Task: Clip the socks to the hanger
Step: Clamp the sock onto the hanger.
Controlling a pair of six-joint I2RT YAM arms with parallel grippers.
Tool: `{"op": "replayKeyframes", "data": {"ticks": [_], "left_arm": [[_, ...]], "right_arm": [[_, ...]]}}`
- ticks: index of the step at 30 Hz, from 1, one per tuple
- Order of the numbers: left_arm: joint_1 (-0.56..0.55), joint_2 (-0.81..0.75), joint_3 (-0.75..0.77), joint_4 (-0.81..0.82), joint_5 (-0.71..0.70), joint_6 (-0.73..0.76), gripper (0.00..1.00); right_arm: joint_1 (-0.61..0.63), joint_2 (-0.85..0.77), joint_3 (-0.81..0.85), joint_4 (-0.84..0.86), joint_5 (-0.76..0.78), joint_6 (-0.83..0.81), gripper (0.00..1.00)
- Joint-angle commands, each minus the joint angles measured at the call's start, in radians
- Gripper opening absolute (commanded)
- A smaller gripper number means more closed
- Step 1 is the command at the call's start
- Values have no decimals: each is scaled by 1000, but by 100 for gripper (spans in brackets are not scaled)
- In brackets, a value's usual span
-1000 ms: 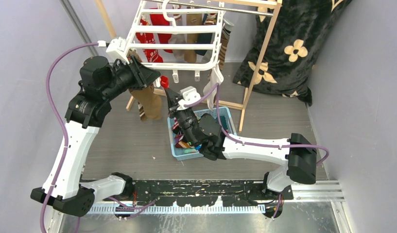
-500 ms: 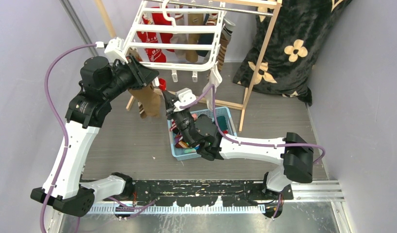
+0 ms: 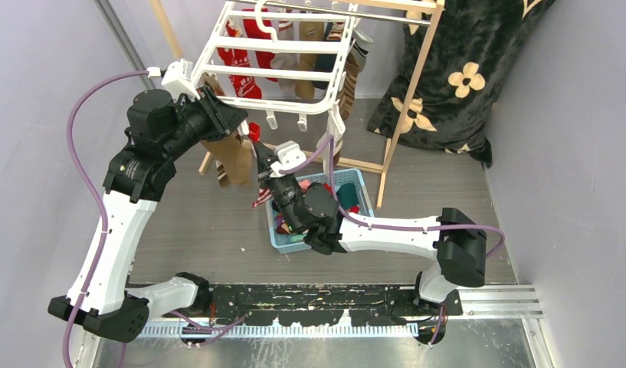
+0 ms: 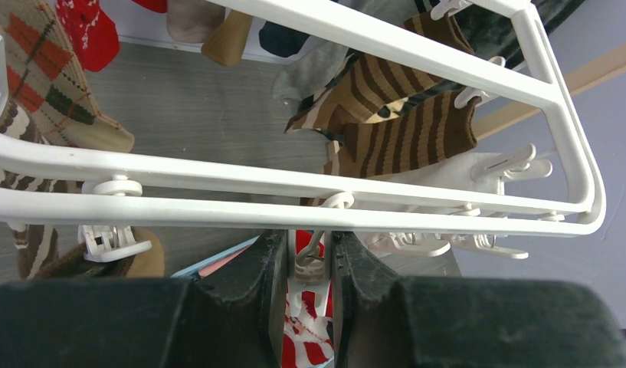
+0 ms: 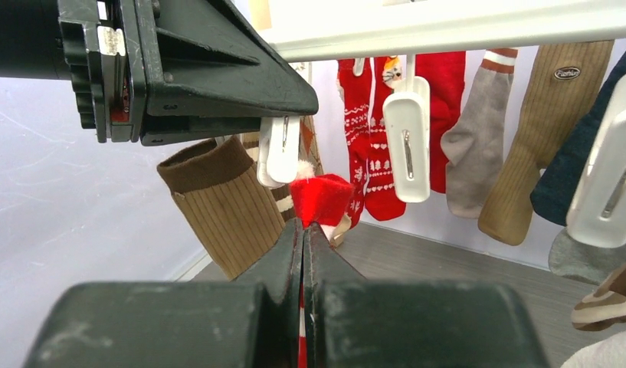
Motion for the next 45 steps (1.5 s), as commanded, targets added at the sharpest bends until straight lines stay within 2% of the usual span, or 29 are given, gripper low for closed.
{"op": "replayKeyframes", "data": {"ticks": [1, 45], "left_arm": [[1, -19, 15, -52, -50, 3, 0], [-9, -16, 17, -60, -107, -5, 0]], "right_arm": [[15, 12, 50, 124, 51, -59, 1], [22, 107, 186, 179, -15, -127, 1]]}}
